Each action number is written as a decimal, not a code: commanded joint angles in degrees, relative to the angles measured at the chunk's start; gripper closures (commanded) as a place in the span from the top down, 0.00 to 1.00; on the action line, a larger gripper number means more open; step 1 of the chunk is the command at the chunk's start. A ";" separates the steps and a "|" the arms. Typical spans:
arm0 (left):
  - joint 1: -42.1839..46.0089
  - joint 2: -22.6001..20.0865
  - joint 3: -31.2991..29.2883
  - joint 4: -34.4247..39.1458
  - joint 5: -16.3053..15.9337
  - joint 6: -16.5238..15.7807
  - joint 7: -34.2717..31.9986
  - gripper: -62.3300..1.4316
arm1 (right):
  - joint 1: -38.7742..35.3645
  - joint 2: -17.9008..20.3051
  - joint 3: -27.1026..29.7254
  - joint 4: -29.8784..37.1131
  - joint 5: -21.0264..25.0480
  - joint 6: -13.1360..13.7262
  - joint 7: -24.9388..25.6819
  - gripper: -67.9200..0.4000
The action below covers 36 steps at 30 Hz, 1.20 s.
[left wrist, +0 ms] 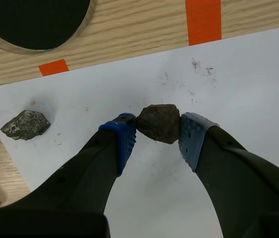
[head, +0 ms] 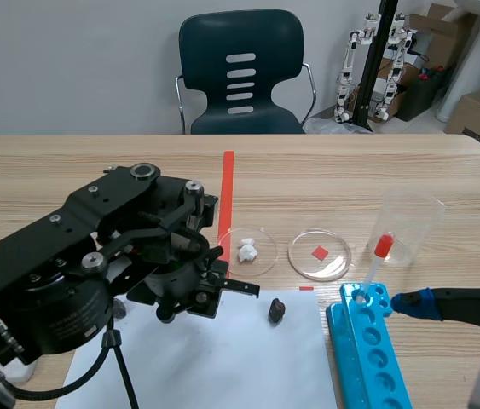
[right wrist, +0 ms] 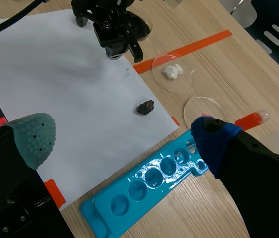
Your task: Put the middle mineral back
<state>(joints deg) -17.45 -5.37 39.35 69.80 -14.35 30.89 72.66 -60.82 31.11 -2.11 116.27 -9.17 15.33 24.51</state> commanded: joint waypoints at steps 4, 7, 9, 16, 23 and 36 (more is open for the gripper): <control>-1.73 2.38 -0.31 -1.86 0.04 0.07 0.42 0.30 | 0.02 -0.02 0.20 1.53 0.59 -0.31 0.87 0.84; -2.78 3.37 -0.31 -4.02 0.07 0.04 0.46 0.30 | 0.02 -0.02 0.20 1.53 0.59 -0.31 0.85 0.84; -3.48 3.91 -0.31 -5.42 0.07 0.04 0.44 0.30 | 0.02 -0.02 0.20 1.53 0.59 -0.31 0.85 0.84; -5.46 4.72 -0.31 -10.03 0.04 0.07 -0.22 0.30 | 0.02 -0.02 0.20 1.53 0.59 -0.31 0.87 0.84; -6.38 5.03 -0.31 -11.80 0.00 0.09 -0.37 0.30 | 0.02 -0.02 0.20 1.53 0.59 -0.31 0.87 0.84; -6.36 5.64 -0.31 -13.77 0.00 0.04 0.50 0.30 | 0.02 -0.02 0.20 1.53 0.59 -0.31 0.87 0.84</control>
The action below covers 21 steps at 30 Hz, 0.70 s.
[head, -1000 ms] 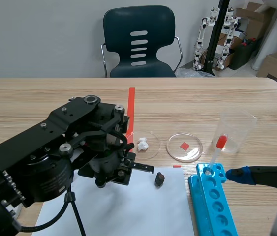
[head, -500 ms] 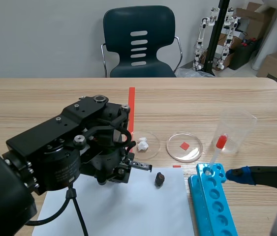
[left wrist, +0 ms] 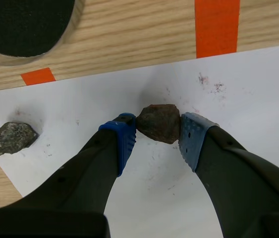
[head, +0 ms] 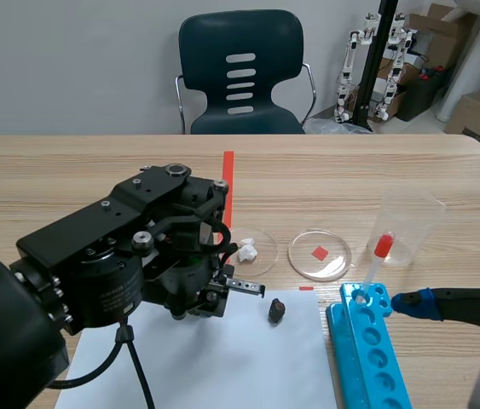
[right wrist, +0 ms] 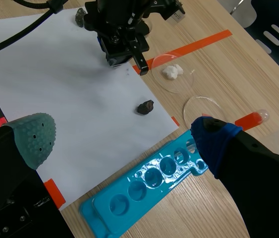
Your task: Put the middle mineral back
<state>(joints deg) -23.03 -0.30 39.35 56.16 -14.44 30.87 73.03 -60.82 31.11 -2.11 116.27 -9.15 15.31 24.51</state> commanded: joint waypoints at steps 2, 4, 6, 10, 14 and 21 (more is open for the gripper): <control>-0.79 0.61 -0.31 -0.50 0.07 0.07 0.11 0.30 | 0.02 -0.02 0.20 1.53 0.57 -0.28 0.87 0.84; -0.79 0.61 -0.31 -0.52 -0.15 0.07 0.04 0.32 | 0.02 -0.02 0.20 1.53 0.57 -0.28 0.87 0.84; -0.79 0.61 -0.31 -0.52 -0.57 0.07 -0.24 0.41 | 0.02 -0.02 0.20 1.53 0.57 -0.28 0.87 0.84; -0.79 0.59 -0.31 -0.52 -0.79 0.07 -1.05 0.65 | 0.02 -0.02 0.20 1.53 0.57 -0.28 0.87 0.84; -0.79 0.59 -0.31 -0.52 -0.94 0.07 -1.25 0.82 | 0.02 -0.02 0.20 1.53 0.57 -0.28 0.87 0.84; -0.79 0.59 -0.31 -0.50 -0.96 0.07 -1.22 1.00 | 0.02 -0.02 0.20 1.53 0.57 -0.28 0.87 0.84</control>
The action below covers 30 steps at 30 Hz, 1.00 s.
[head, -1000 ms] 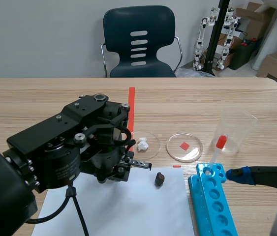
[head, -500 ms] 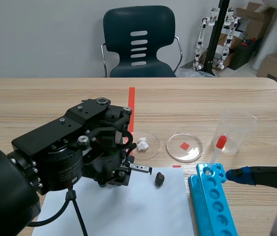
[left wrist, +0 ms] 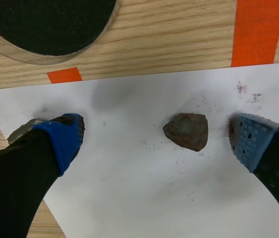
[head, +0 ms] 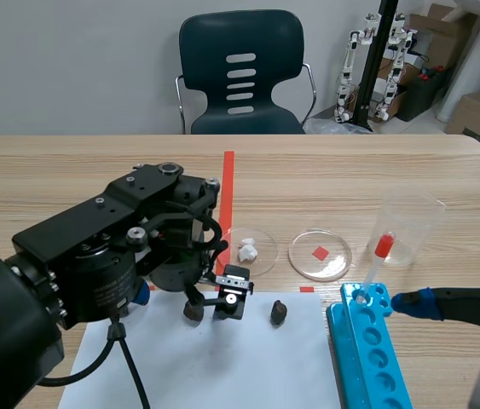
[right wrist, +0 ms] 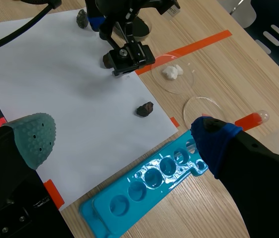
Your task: Put the middle mineral back
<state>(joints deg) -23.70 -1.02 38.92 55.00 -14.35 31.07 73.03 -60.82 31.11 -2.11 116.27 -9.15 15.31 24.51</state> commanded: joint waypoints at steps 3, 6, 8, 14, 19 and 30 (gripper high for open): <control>-0.11 1.29 0.13 0.66 -1.05 -0.13 -1.22 1.00 | 0.02 -0.02 0.20 1.53 0.57 -0.28 0.87 0.84; -0.11 1.29 0.13 0.66 -1.05 -0.13 -1.20 1.00 | 0.02 -0.02 0.20 1.53 0.57 -0.28 0.87 0.84; -0.11 1.29 0.13 0.66 -1.05 -0.13 -1.18 1.00 | 0.02 -0.02 0.20 1.53 0.57 -0.28 0.87 0.84; -0.09 1.27 0.13 0.66 -1.07 -0.13 -0.96 1.00 | 0.02 -0.02 0.20 1.53 0.57 -0.28 0.87 0.84; 0.20 0.96 0.00 1.44 -1.95 -0.13 -0.94 1.00 | 0.02 -0.02 0.20 1.53 0.57 -0.28 0.87 0.84; 3.63 -2.23 -0.83 10.21 -2.82 0.96 -1.01 1.00 | 0.02 -0.02 0.20 1.53 0.57 -0.28 0.87 0.84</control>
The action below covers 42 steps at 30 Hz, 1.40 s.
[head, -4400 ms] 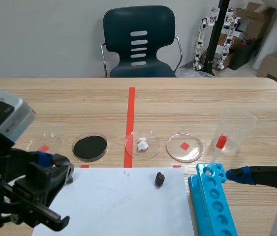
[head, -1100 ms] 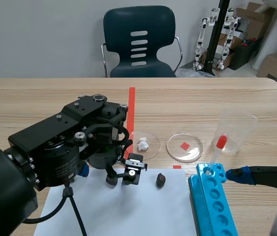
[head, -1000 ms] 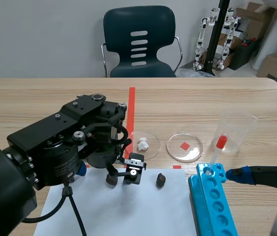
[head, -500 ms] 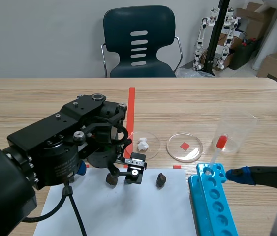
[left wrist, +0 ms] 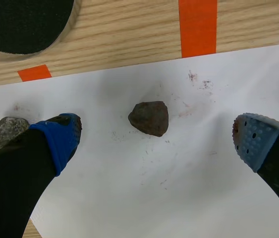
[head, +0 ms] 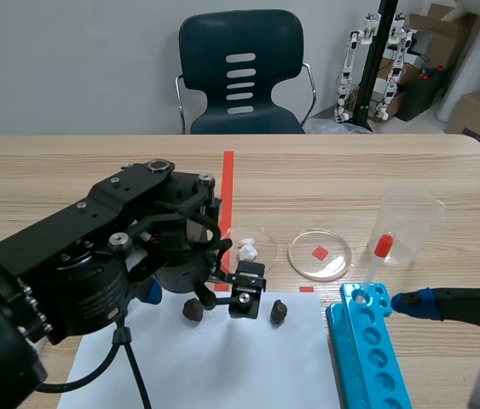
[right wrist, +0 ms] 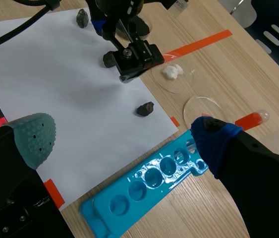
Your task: Put the middle mineral back
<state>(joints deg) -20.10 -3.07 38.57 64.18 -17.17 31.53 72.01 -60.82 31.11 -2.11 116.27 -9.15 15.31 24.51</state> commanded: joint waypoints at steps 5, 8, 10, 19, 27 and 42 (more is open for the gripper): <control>1.53 -1.11 -1.31 3.63 -0.20 0.98 0.00 1.00 | 0.02 -0.02 0.20 1.53 0.57 -0.28 0.85 0.84; 1.53 -1.31 -1.42 3.82 -0.24 0.98 0.04 1.00 | 0.02 -0.02 0.20 1.53 0.57 -0.28 0.85 0.84; 1.53 -1.29 -1.42 3.82 -0.24 0.98 0.04 1.00 | 0.02 -0.02 0.20 1.53 0.57 -0.28 0.85 0.84; 1.53 -1.29 -1.42 3.82 -0.24 0.98 0.07 1.00 | 0.02 -0.02 0.20 1.53 0.57 -0.28 0.85 0.84; 1.53 -1.29 -1.42 3.82 -0.68 0.96 0.07 1.00 | 0.02 -0.02 0.20 1.53 0.57 -0.28 0.85 0.84; 1.51 -1.29 -1.42 3.82 -1.25 0.94 0.00 1.00 | 0.02 -0.02 0.20 1.53 0.57 -0.28 0.85 0.84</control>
<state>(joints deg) -17.93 -4.29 37.32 67.55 -18.09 32.53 71.99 -60.82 31.11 -2.11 116.27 -9.15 15.31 24.51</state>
